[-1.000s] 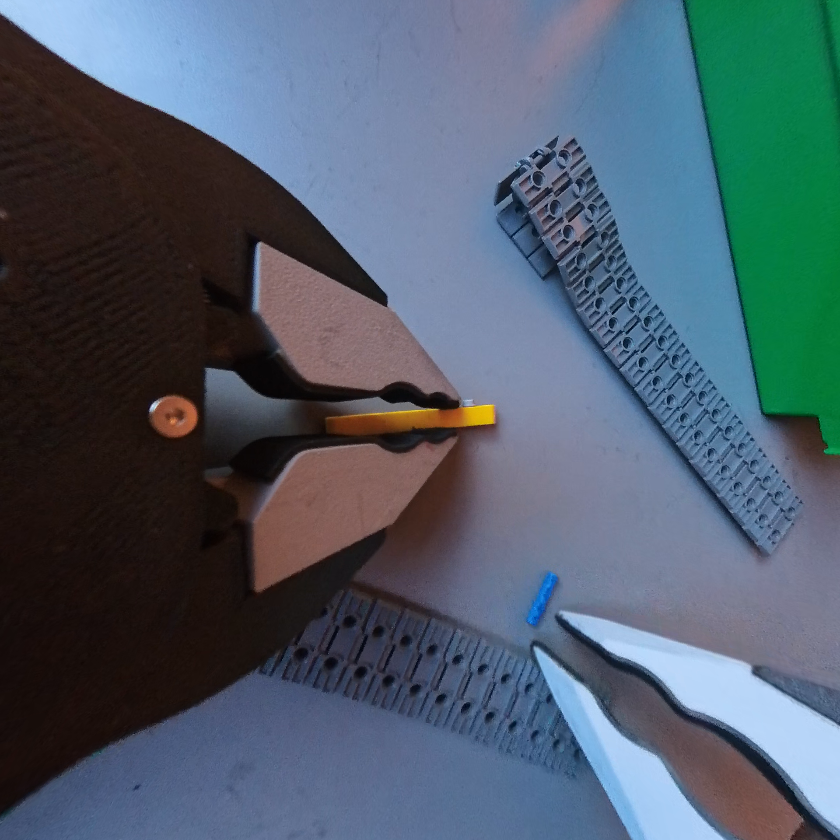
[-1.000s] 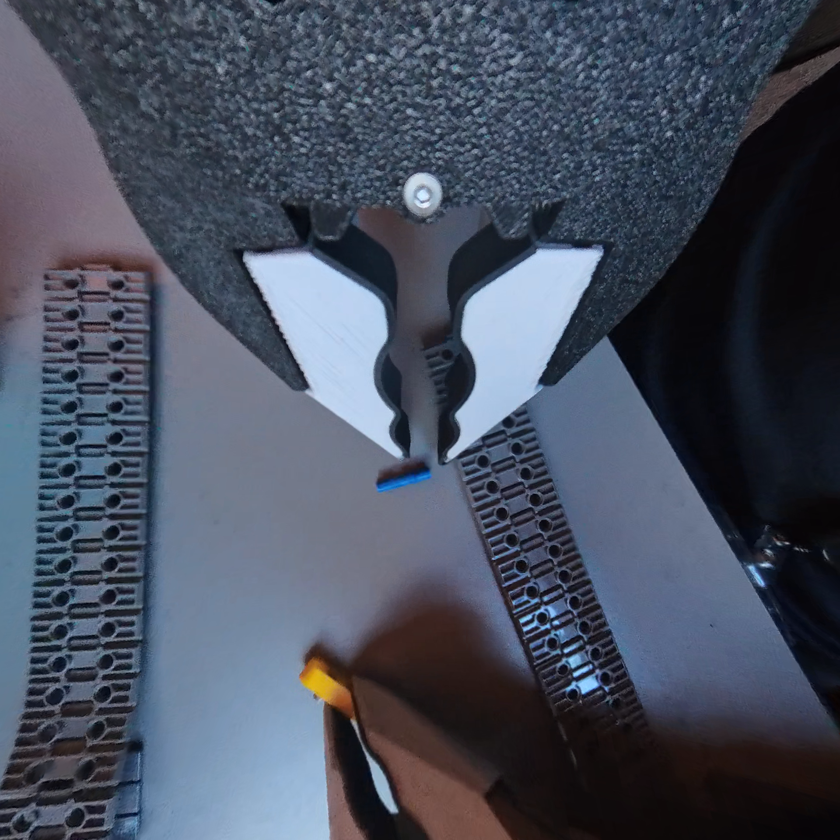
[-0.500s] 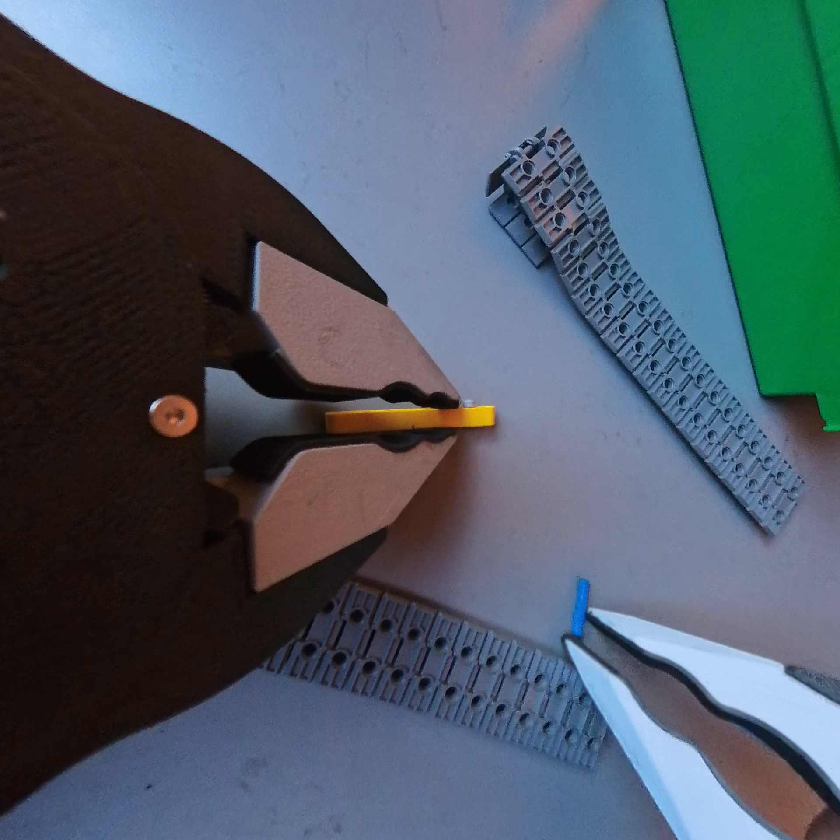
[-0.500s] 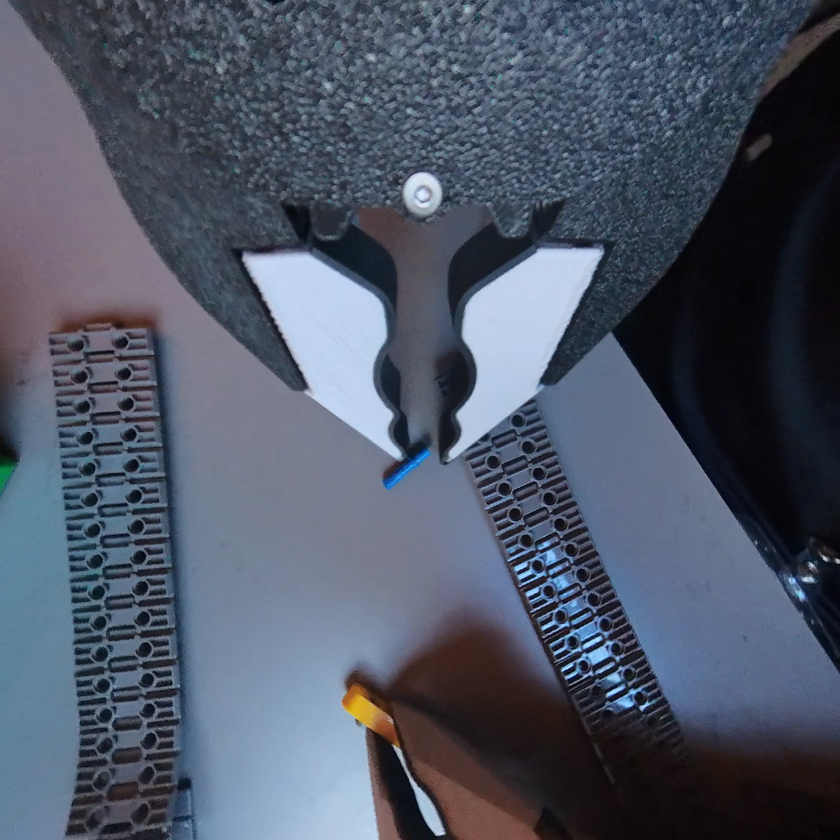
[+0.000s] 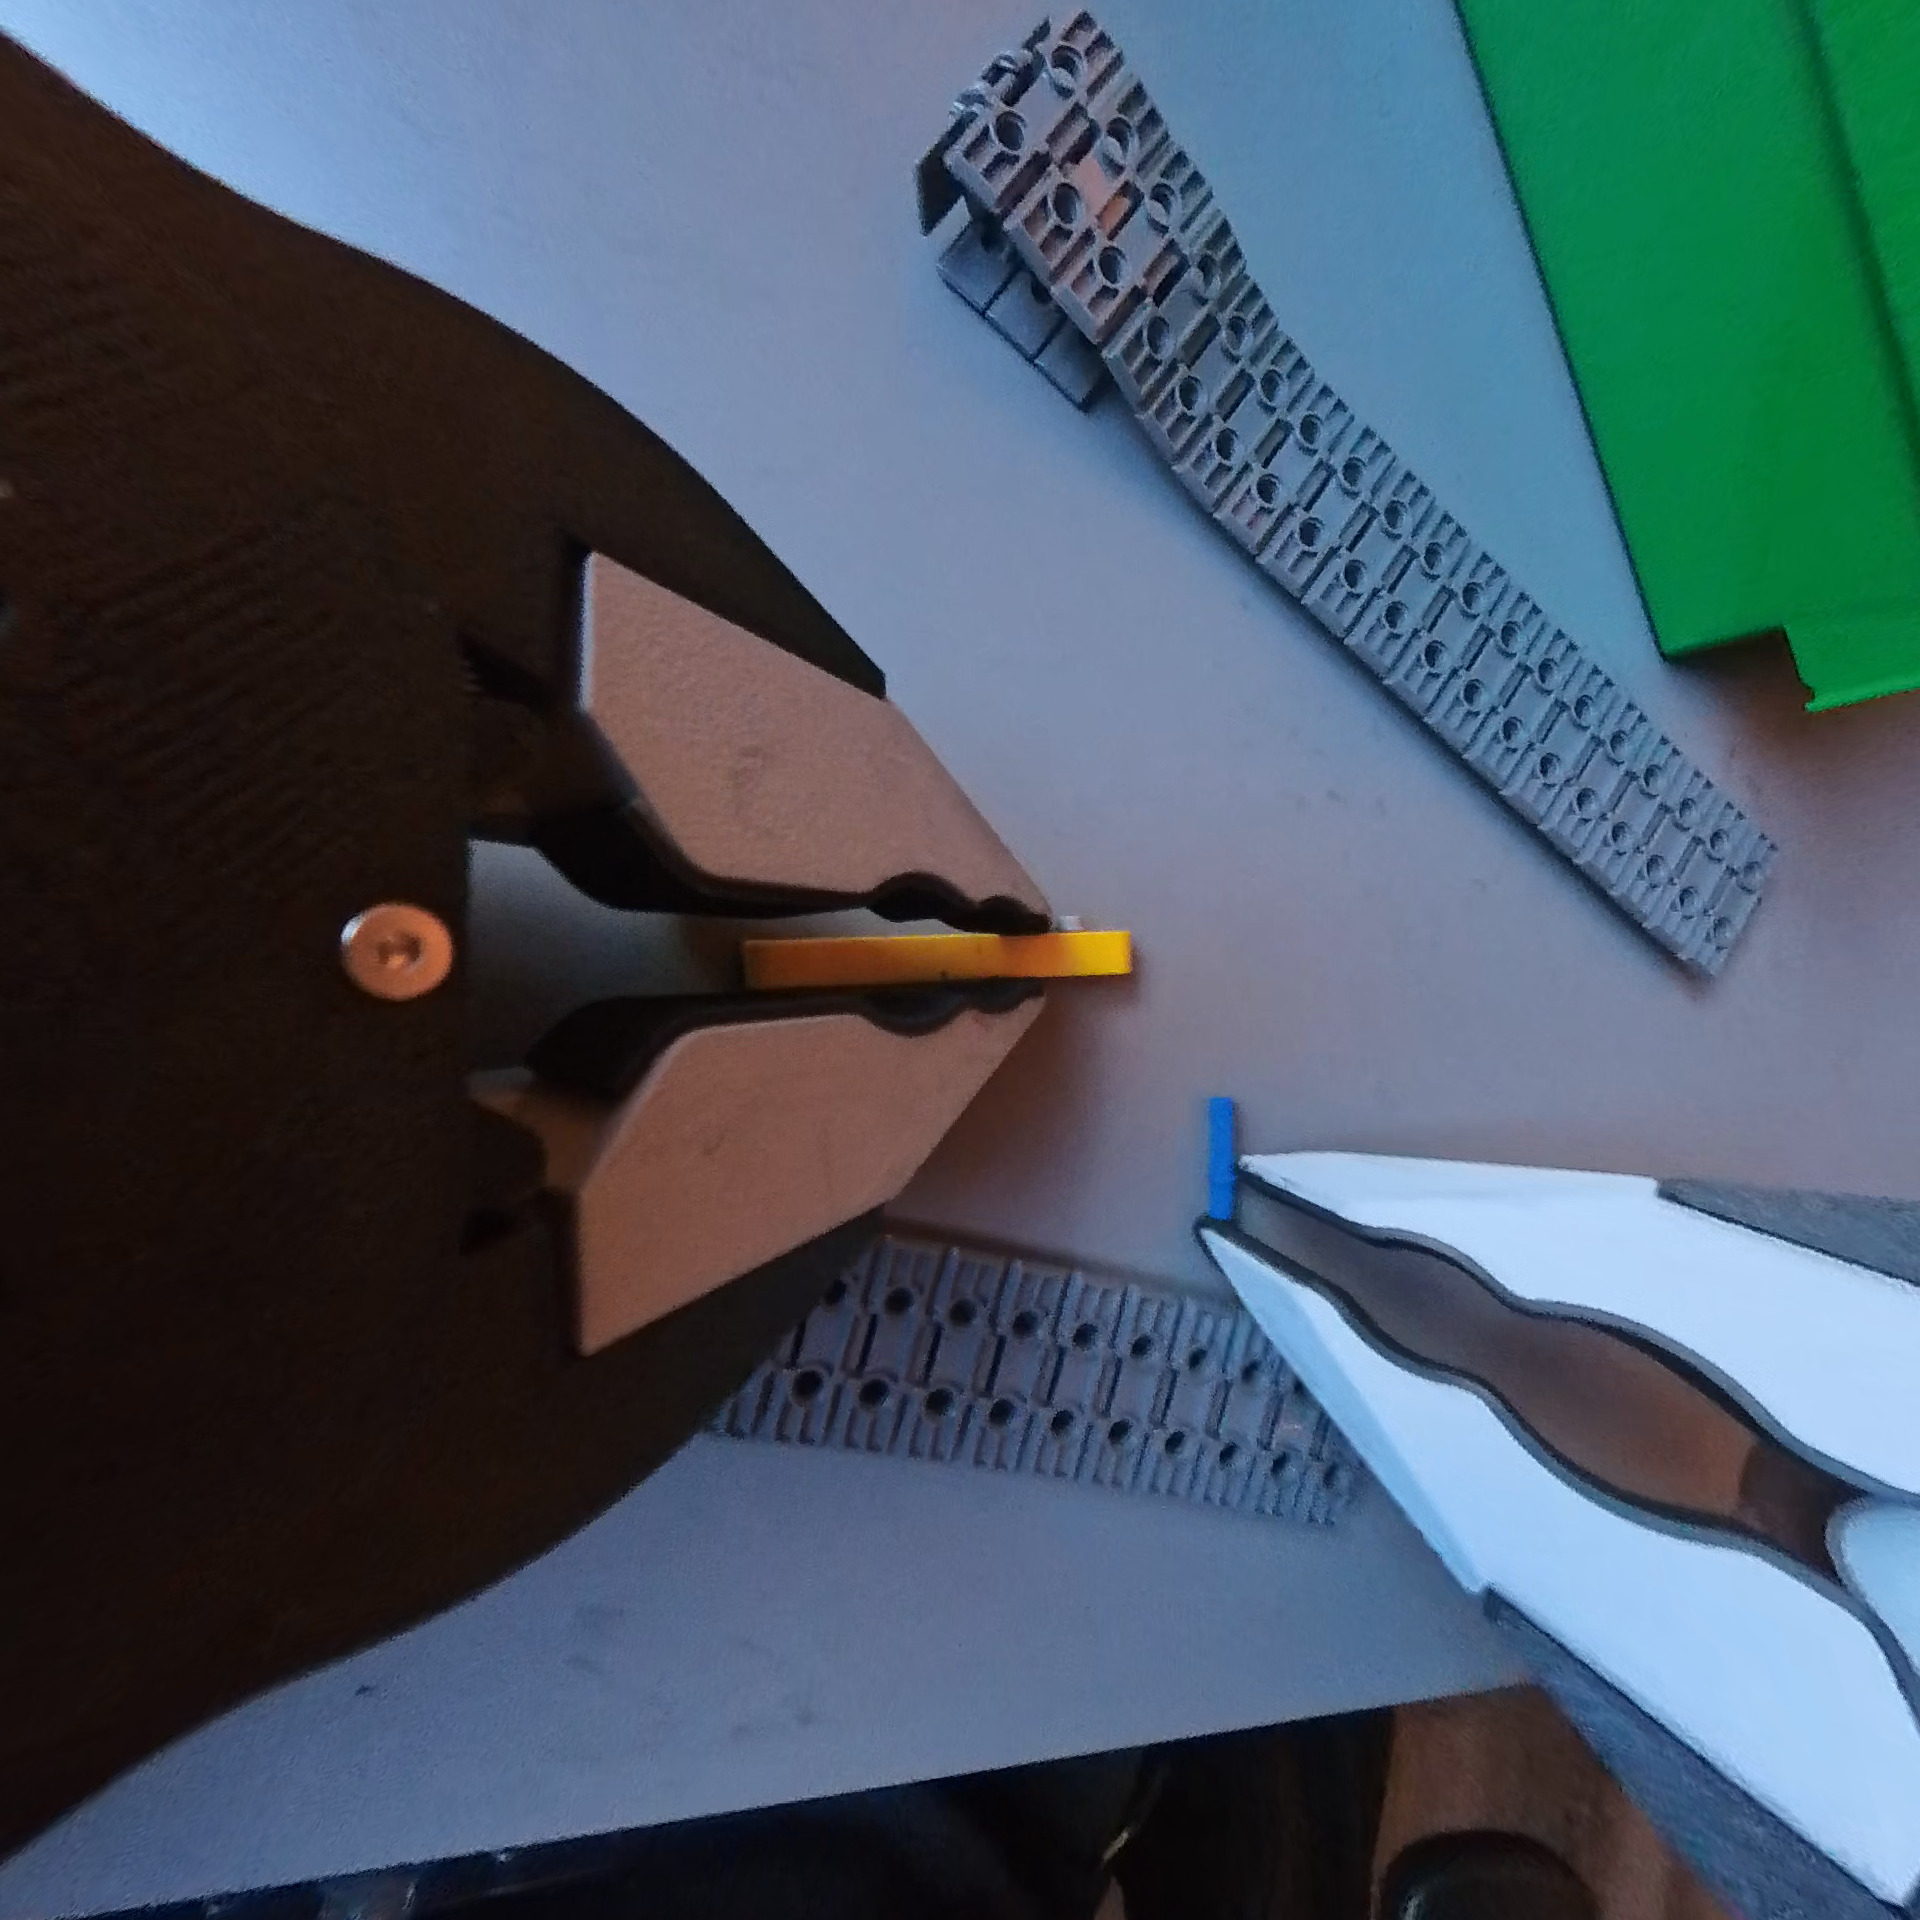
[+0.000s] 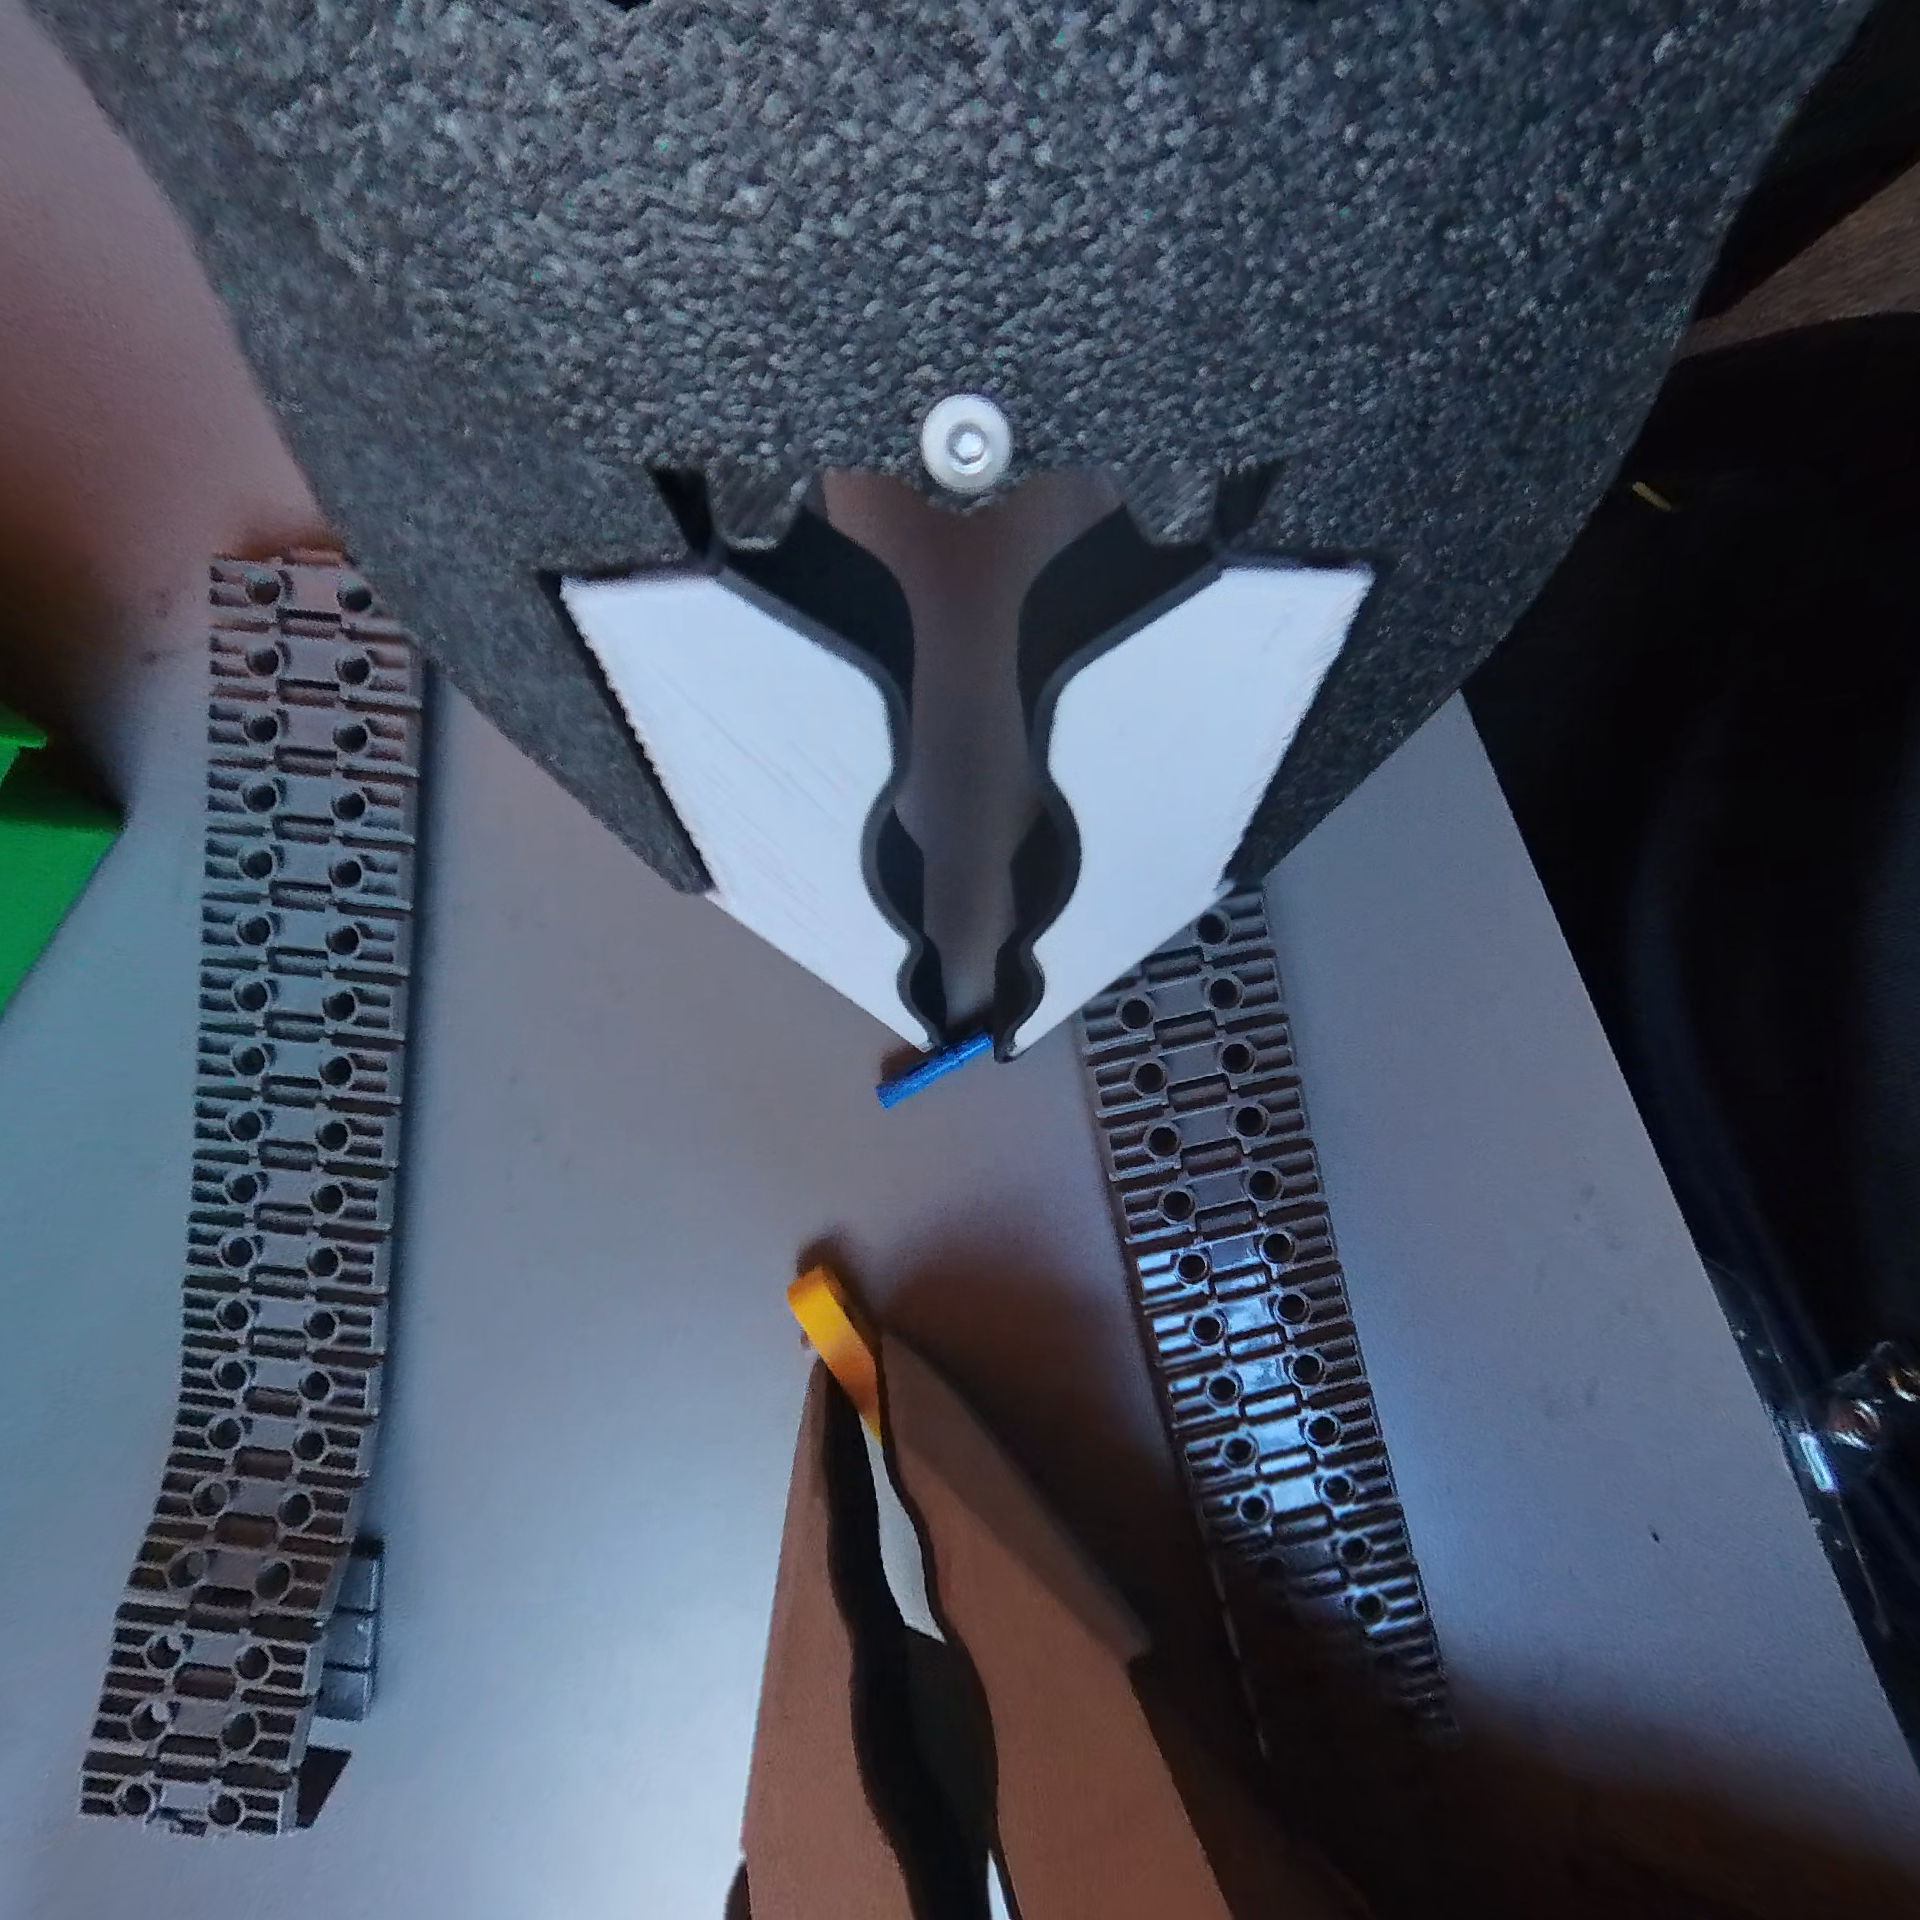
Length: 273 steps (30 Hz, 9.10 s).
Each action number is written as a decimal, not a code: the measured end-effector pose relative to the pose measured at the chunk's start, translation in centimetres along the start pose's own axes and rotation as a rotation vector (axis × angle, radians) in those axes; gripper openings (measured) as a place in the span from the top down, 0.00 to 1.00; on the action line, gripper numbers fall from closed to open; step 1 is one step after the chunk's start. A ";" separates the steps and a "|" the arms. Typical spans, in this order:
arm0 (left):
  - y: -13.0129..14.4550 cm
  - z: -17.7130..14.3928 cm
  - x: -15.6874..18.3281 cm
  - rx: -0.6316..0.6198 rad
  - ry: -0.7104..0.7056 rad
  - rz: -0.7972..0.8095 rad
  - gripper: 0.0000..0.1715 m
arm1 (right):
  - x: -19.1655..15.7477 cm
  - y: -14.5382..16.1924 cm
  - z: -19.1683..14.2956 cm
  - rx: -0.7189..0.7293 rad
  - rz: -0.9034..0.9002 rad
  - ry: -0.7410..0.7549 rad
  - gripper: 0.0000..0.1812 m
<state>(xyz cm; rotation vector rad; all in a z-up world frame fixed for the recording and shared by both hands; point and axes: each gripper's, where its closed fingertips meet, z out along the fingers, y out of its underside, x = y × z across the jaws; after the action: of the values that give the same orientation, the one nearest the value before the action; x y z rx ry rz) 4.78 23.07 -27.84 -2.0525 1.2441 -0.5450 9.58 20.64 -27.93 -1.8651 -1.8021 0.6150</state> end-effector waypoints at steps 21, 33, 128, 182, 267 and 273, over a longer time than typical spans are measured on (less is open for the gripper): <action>0.1 -0.1 0.2 0.000 0.019 -0.049 0.96 | -1.6 -2.0 0.9 0.038 -0.175 -0.013 0.96; 0.2 -0.3 0.4 0.000 0.049 -0.061 0.96 | -1.2 -3.4 0.6 0.045 -0.529 -0.116 0.92; 0.6 -0.4 1.5 -0.014 0.059 0.185 0.95 | -0.7 -3.0 2.3 0.020 -0.071 -0.241 0.98; 0.0 -1.8 -2.8 0.049 -0.237 0.091 0.96 | 4.4 -8.4 0.8 0.423 0.046 -0.002 0.87; -0.6 -4.4 -4.4 -0.073 -0.725 0.011 0.96 | -8.9 20.6 -25.7 0.995 0.681 0.353 0.89; -0.3 -3.1 -4.1 -0.046 -0.671 -0.072 0.96 | -12.3 31.1 -24.4 0.980 0.857 0.345 0.90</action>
<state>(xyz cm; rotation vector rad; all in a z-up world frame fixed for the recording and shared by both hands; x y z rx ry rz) 1.11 25.82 -25.52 -2.0675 0.7837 0.1511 48.64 6.95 -27.95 -1.7376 -0.2517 1.1043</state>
